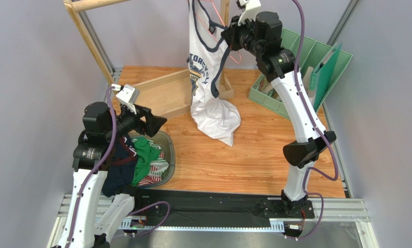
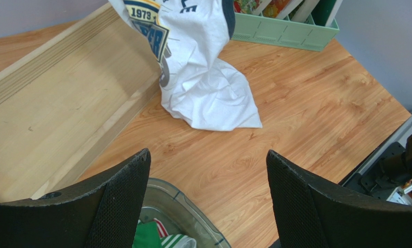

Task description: Place the tank top on the hanger

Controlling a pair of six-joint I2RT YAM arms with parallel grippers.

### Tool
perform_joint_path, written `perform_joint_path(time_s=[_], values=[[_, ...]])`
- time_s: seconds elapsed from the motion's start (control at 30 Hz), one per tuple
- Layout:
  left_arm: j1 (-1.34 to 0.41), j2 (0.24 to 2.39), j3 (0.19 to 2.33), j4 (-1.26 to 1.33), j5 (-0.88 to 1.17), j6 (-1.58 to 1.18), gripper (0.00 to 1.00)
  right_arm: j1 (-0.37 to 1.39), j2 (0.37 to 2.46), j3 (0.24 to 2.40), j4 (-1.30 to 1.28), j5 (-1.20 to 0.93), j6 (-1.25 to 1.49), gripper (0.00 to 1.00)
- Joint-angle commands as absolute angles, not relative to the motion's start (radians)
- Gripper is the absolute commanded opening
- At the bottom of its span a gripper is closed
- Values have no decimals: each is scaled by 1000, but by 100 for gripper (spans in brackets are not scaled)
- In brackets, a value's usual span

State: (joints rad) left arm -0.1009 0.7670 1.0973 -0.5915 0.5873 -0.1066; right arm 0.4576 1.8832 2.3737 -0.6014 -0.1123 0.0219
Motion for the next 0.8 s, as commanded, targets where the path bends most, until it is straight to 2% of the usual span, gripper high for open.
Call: perform_joint_path(time_s=[0.0,0.17,0.3,0.77], values=[[-94,733,1077,-617,558,-100,87,420,1911,2482,-419,-89,81,0],[-94,729,1072,-643,538,-83,86,384,1983,2510,-373,-120,120,0],[-94,730,1080,-672,519,-52,87,354,2057,2612,-382,-153,141,0],[-94,744,1081,-687,517,-31,87,350,2131,2619,-433,-184,109,0]])
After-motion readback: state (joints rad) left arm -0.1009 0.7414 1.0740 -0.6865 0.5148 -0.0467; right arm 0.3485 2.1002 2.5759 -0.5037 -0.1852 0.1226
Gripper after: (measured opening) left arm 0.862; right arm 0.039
